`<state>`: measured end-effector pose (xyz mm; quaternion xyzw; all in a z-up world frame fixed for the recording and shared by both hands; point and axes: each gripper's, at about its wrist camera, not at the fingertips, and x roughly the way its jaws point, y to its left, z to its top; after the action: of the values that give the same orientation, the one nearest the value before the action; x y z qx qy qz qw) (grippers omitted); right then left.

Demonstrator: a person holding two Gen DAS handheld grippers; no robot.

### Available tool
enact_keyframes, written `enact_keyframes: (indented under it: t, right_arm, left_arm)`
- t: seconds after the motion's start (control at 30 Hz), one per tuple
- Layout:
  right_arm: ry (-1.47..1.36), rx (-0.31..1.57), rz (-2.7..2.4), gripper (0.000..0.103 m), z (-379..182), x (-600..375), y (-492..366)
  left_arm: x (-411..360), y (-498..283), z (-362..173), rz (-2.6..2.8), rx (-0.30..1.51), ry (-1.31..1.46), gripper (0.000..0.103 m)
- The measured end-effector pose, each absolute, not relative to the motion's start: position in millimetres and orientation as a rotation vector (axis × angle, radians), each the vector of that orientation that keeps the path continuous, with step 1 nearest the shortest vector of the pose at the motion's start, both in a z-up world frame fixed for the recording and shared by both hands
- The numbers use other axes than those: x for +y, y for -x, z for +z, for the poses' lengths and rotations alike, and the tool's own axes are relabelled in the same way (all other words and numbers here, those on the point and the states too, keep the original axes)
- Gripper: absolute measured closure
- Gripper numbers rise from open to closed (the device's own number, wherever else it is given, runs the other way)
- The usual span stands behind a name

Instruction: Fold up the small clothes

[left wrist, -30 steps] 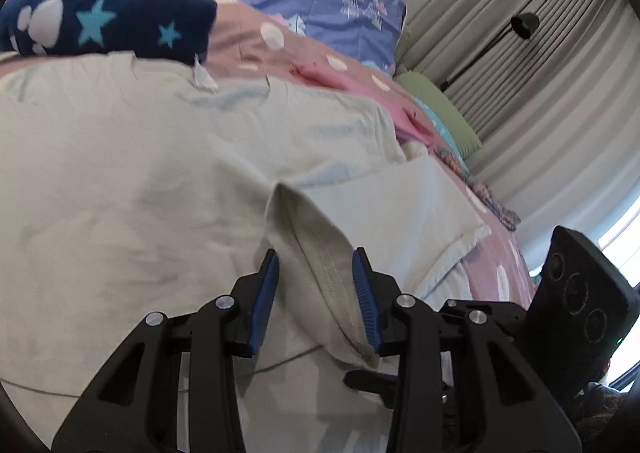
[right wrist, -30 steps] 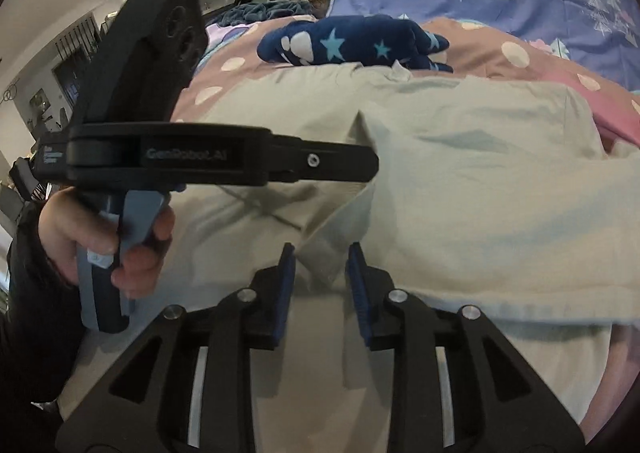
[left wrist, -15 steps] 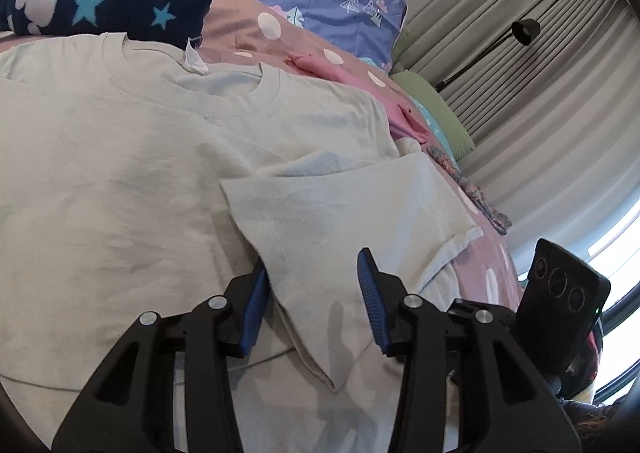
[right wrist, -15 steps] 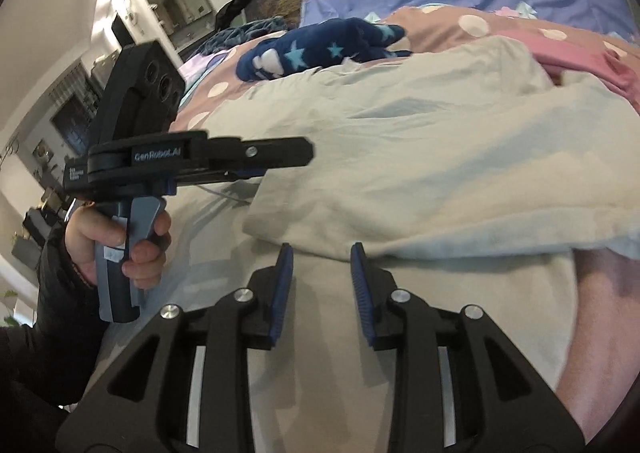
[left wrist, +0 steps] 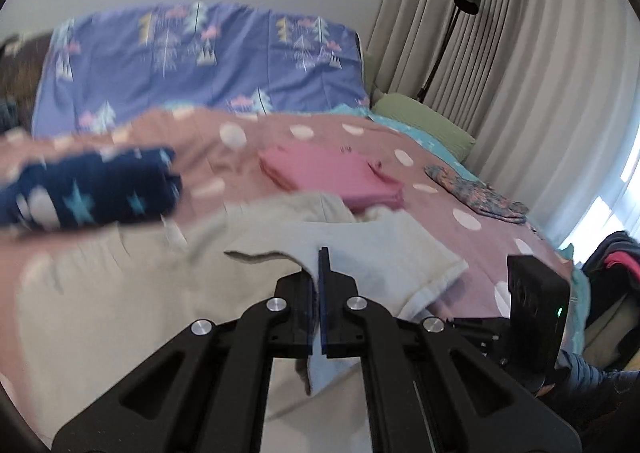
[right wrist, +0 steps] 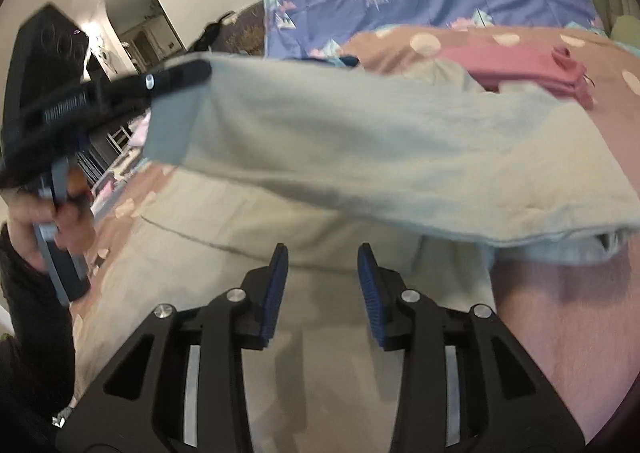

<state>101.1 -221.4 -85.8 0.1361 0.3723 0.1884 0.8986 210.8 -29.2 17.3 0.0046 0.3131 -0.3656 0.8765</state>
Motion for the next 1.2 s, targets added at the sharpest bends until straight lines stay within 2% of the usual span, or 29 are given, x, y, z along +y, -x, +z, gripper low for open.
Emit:
enact_keyframes:
  t: [0.1, 0.27, 0.6, 0.73, 0.87, 0.93, 1.0, 1.07, 1.2]
  right_arm:
    - [-0.249, 0.809, 0.284, 0.067, -96.2, -220.5, -109.6]
    - [-0.317, 0.849, 0.269, 0.067, -110.4, -231.0, -112.4]
    - [-0.286, 0.844, 0.268, 0.06, -111.5, -223.7, -112.6]
    - [-0.272, 0.842, 0.276, 0.056, -111.5, -219.4, -112.0]
    - [-0.266, 0.841, 0.282, 0.054, -110.5, -218.0, -112.6]
    - [-0.262, 0.841, 0.283, 0.052, -110.2, -216.6, -113.6]
    - [-0.257, 0.841, 0.285, 0.051, -110.0, -215.8, -114.2]
    - [-0.252, 0.841, 0.286, 0.05, -109.8, -214.8, -114.7]
    - [-0.251, 0.841, 0.29, 0.049, -110.0, -213.6, -115.6]
  left_arm:
    - [-23.0, -212.1, 29.5, -0.714, 0.633, -0.076, 0.101]
    - [12.7, -230.3, 12.2, -0.582, 0.702, -0.12, 0.101]
    - [95.3, -248.1, 3.5, -0.39, 0.739, -0.098, 0.101]
    - [118.7, -248.0, -23.7, -0.355, 0.814, -0.075, 0.101]
    - [140.0, -258.3, -78.3, -0.32, 0.967, -0.048, 0.093]
    - [149.1, -261.9, -99.7, -0.344, 1.018, 0.003, 0.084]
    - [155.3, -262.7, -99.1, -0.386, 0.994, 0.062, 0.069]
    - [159.0, -267.8, -95.0, -0.398, 0.986, 0.125, 0.06]
    - [155.0, -285.2, -87.4, -0.412, 0.988, 0.194, 0.059]
